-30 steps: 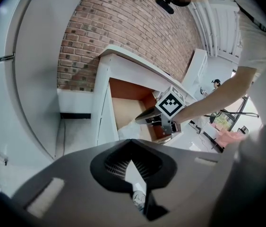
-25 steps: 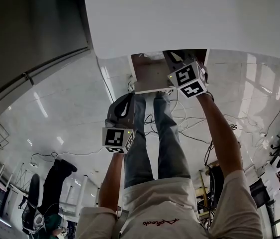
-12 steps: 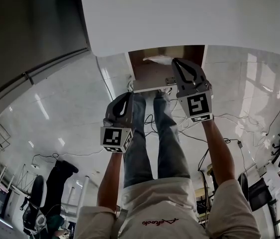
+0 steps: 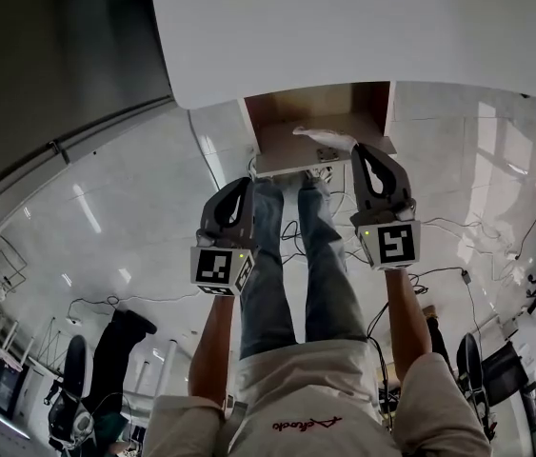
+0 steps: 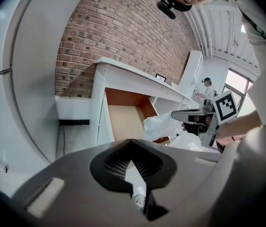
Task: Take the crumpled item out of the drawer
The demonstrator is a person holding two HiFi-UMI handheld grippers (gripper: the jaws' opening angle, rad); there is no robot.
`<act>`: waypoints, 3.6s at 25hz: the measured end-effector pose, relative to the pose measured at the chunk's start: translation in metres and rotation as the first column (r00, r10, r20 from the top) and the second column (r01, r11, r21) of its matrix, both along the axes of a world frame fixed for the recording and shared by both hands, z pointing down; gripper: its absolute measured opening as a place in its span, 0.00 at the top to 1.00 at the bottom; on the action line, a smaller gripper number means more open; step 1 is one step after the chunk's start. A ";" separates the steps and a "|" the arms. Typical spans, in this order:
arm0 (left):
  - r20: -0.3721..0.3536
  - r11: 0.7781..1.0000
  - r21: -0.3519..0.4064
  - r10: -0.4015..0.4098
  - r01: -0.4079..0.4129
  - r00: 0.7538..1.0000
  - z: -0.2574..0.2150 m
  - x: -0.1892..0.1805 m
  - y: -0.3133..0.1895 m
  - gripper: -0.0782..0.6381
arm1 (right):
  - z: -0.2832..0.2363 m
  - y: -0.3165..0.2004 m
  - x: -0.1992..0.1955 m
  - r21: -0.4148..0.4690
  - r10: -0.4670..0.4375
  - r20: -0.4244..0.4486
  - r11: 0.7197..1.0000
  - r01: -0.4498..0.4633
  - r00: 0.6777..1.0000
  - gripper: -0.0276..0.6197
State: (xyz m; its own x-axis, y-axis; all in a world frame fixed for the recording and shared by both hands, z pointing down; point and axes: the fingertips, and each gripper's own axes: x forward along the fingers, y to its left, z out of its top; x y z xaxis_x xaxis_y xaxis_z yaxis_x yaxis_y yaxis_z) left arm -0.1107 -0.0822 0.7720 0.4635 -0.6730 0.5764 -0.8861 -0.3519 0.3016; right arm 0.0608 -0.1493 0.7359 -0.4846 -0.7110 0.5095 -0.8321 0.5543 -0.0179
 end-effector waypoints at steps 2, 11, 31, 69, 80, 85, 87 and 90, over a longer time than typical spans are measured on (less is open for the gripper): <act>0.001 1.000 0.003 -0.006 0.006 1.000 -0.004 -0.001 0.001 0.88 | -0.002 0.009 0.004 -0.009 0.019 0.007 1.000 -0.019 1.000 0.94; 0.000 0.999 0.024 -0.033 0.033 0.999 -0.028 -0.001 0.002 0.88 | -0.012 0.030 0.014 -0.051 0.072 0.034 0.996 -0.071 0.997 0.94; -0.030 0.976 0.218 -0.011 0.017 0.999 -0.190 0.021 -0.055 0.88 | -0.186 -0.015 0.035 0.133 0.084 0.103 0.986 -0.097 0.991 0.94; -0.021 0.873 0.485 -0.051 0.054 0.999 -0.391 -0.003 -0.086 0.88 | -0.367 -0.016 0.079 0.328 0.155 0.175 0.922 -0.206 0.972 0.94; -0.042 0.882 0.465 -0.066 0.078 0.997 -0.387 -0.010 -0.089 0.88 | -0.367 -0.022 0.071 0.326 0.145 0.167 0.926 -0.193 0.975 0.94; -0.035 0.880 0.470 -0.054 0.065 0.998 -0.387 -0.006 -0.090 0.88 | -0.369 -0.023 0.070 0.330 0.146 0.167 0.924 -0.195 0.975 0.94; -0.038 0.879 0.472 -0.051 0.063 0.998 -0.388 -0.004 -0.091 0.88 | -0.370 -0.023 0.070 0.331 0.150 0.168 0.923 -0.199 0.974 0.94; -0.033 0.878 0.475 -0.044 0.054 0.998 -0.389 -0.004 -0.095 0.88 | -0.373 -0.026 0.071 0.337 0.157 0.171 0.918 -0.207 0.973 0.94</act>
State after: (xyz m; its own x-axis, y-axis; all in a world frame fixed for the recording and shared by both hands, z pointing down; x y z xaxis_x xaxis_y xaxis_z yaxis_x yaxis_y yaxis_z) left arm -0.1150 -0.1767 0.3826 0.4312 -0.8858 0.1717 -0.9013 -0.4140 0.1274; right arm 0.1315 -0.1753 0.3625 -0.3767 -0.9141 0.1498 -0.9226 0.3848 0.0282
